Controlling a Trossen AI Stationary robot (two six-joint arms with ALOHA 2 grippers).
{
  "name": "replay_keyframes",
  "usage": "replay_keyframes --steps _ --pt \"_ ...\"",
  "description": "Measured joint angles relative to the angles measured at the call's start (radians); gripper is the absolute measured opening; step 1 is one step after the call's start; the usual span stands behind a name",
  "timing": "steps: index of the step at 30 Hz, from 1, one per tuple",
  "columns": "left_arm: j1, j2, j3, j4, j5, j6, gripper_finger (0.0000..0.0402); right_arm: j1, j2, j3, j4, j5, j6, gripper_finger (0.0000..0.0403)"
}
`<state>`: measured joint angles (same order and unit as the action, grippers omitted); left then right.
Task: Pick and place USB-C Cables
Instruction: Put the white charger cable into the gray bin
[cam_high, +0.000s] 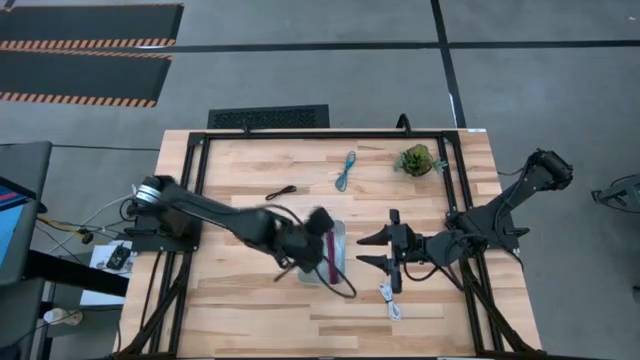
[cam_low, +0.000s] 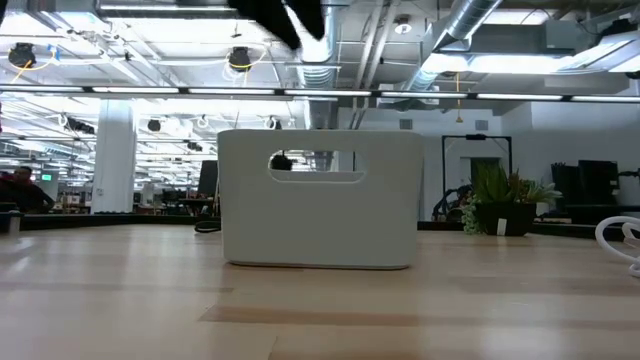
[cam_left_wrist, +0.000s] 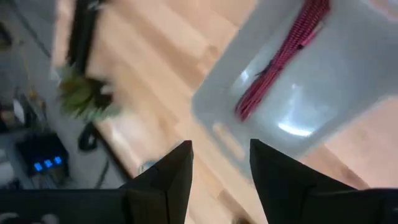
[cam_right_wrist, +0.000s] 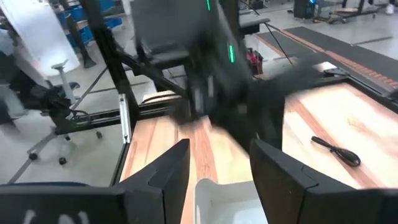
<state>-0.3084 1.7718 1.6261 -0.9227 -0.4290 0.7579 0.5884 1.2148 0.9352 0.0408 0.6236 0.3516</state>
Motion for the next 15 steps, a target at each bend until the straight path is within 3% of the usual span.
replay_keyframes --steps 4,8,12,15 --pt "0.007 -0.155 0.07 -0.1 0.001 -0.135 0.0151 -0.001 -0.002 0.0 -0.052 0.004 0.057 0.0194" --pt "0.007 -0.376 0.072 -0.1 0.016 -0.292 0.0151 -0.007 -0.013 0.0 -0.168 0.004 0.18 0.0192" --pt "0.005 -0.588 0.067 -0.083 0.111 -0.487 0.0151 -0.013 -0.013 0.0 -0.341 -0.006 0.402 0.0192" --pt "-0.016 -0.73 -0.025 0.007 0.137 -0.598 0.015 -0.022 -0.014 0.0 -0.486 -0.097 0.601 0.0193"
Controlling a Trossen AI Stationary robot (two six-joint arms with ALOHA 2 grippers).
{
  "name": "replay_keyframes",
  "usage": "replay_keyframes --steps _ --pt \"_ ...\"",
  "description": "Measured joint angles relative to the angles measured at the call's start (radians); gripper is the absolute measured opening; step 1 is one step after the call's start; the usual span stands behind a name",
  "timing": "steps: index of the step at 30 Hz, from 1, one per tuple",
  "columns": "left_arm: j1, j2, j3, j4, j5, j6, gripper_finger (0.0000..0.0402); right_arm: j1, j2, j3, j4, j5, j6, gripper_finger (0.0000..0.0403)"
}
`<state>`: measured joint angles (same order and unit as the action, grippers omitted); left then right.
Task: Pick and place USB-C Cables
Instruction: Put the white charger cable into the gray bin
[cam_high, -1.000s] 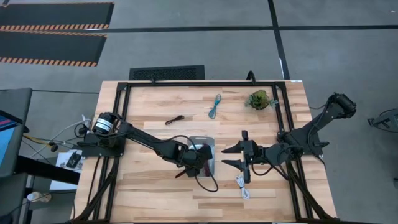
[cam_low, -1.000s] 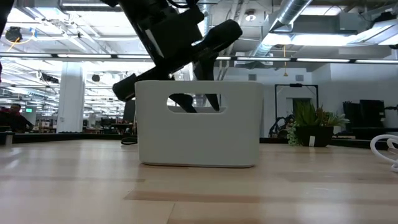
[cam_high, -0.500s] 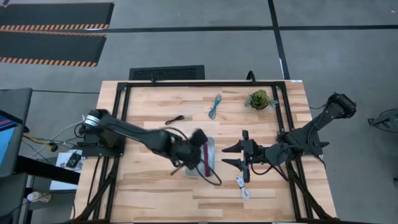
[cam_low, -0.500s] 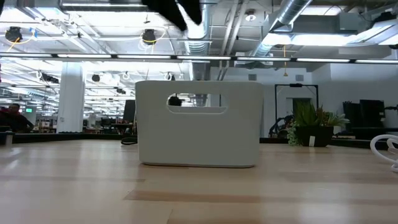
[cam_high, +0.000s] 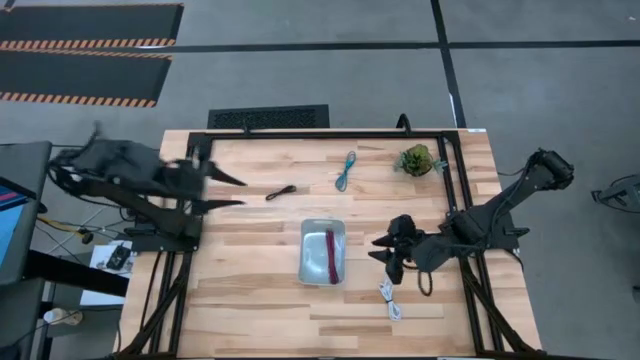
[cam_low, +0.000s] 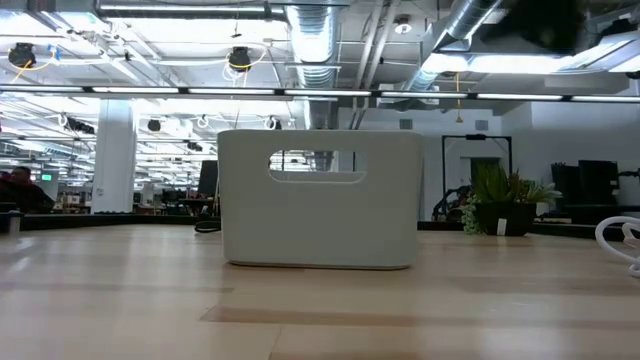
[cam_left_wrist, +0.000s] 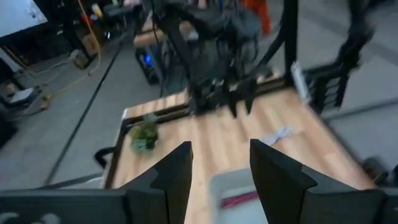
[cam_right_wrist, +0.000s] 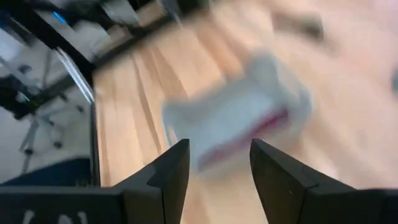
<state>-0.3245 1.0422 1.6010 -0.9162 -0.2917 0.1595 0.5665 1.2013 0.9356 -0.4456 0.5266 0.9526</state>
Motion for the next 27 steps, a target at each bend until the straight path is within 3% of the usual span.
replay_keyframes --steps 4,9,16,20,27 --pt "-0.061 -0.204 -0.281 0.163 -0.037 -0.097 0.015 -0.004 0.014 0.0 -0.163 -0.128 0.215 0.0192" --pt "-0.106 -0.401 -0.727 0.44 -0.177 -0.234 0.015 0.02 0.033 0.0 -0.247 -0.164 0.381 0.0188" --pt "-0.118 -0.453 -1.23 1.016 -0.209 -0.499 0.015 0.077 0.128 -0.001 -0.301 -0.237 0.574 0.0187" --pt "-0.118 -0.433 -1.349 1.204 -0.187 -0.575 0.015 0.101 0.235 0.0 -0.275 -0.322 0.62 0.0188" --pt "-0.119 -0.432 -1.363 1.226 -0.187 -0.616 0.015 0.122 0.4 0.0 -0.069 -0.401 0.646 0.0196"
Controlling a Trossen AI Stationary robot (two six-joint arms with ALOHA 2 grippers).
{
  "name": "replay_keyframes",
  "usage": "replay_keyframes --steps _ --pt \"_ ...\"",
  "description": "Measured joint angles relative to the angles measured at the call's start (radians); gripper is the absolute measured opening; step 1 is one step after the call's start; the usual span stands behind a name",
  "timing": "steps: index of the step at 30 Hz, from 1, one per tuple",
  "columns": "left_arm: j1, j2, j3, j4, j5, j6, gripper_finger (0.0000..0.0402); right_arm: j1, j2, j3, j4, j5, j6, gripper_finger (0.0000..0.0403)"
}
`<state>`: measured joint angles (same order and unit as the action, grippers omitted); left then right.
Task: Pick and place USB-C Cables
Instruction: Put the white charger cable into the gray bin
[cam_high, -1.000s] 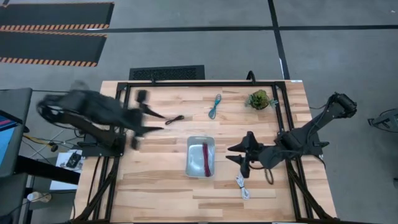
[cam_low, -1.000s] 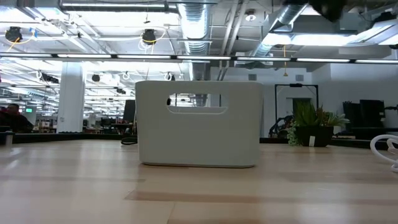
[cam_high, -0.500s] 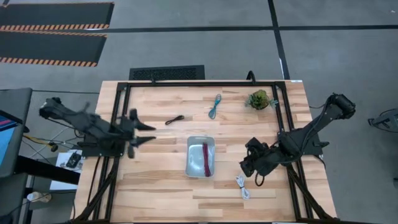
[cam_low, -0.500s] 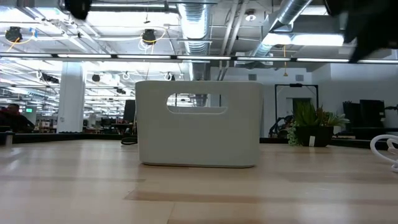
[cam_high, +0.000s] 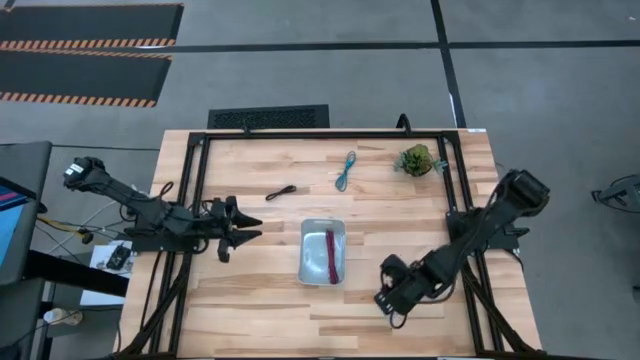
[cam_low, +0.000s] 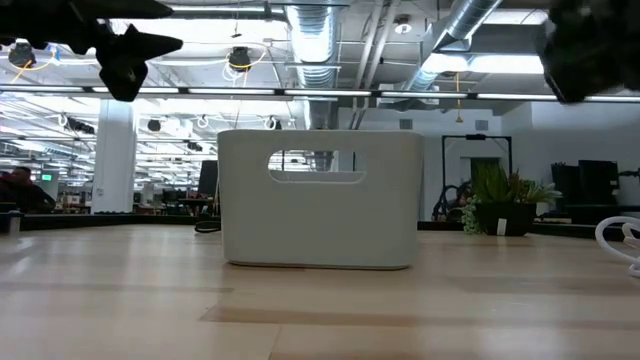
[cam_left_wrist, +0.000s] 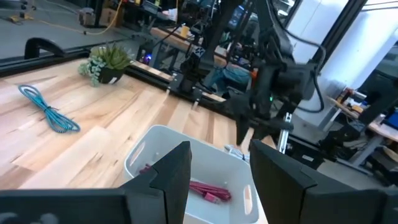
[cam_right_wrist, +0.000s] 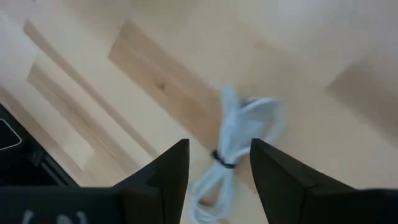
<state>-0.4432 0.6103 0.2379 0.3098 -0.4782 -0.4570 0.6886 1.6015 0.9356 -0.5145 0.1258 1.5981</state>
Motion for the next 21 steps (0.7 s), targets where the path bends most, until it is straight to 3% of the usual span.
replay_keyframes --steps 6,13,17,21 --pt "-0.001 0.0 0.0 -0.001 0.001 0.004 0.015 0.013 0.124 0.0 0.118 -0.142 0.005 0.0226" --pt "-0.001 0.0 0.0 -0.003 0.001 0.004 0.015 -0.014 0.146 0.004 0.121 -0.18 0.025 0.0254" --pt "-0.001 0.0 0.0 -0.004 -0.004 0.005 0.015 -0.032 0.128 0.001 0.06 -0.163 0.059 0.024" --pt "-0.001 0.0 0.0 -0.004 -0.017 0.006 0.015 -0.037 0.121 0.0 -0.007 -0.154 0.072 0.0193"
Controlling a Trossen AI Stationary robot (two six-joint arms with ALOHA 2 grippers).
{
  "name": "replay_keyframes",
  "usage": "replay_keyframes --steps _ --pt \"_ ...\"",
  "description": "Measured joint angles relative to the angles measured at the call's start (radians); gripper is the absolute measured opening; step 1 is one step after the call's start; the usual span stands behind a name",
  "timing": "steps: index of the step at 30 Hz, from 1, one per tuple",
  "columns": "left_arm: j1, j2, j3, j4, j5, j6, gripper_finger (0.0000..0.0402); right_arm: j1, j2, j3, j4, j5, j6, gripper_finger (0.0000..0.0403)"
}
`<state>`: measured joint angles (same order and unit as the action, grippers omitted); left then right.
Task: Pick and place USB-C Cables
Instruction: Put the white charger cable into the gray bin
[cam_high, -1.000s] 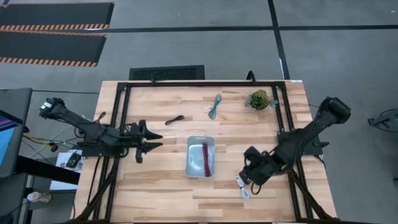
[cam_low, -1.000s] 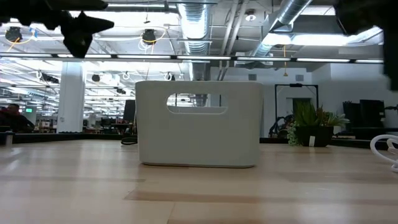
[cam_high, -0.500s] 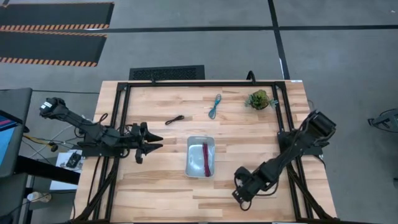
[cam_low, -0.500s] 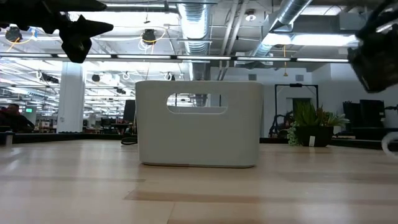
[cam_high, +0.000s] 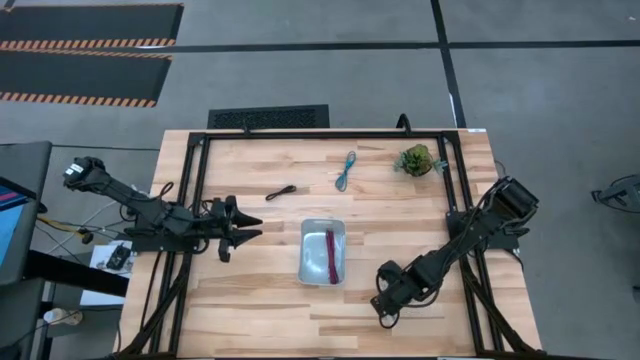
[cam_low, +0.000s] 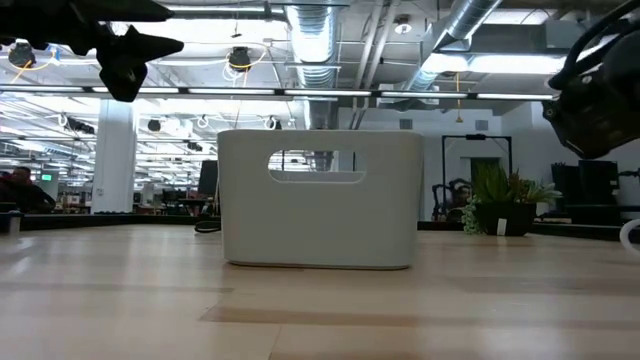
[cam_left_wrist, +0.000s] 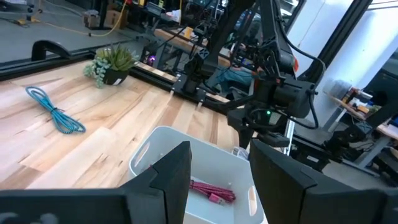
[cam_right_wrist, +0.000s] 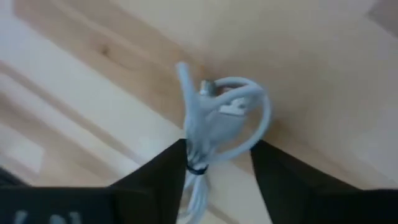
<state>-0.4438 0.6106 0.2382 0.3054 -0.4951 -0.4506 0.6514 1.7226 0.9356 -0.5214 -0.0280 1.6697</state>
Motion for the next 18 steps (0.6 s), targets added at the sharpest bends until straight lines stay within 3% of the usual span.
replay_keyframes --steps 8,18 --pt "0.0 0.0 0.0 0.0 -0.001 0.0 0.015 0.0 0.0 0.0 0.035 0.007 -0.054 0.0089" --pt "0.0 0.0 0.0 0.0 -0.025 -0.001 0.015 -0.036 -0.021 -0.001 -0.001 0.004 -0.178 0.0079"
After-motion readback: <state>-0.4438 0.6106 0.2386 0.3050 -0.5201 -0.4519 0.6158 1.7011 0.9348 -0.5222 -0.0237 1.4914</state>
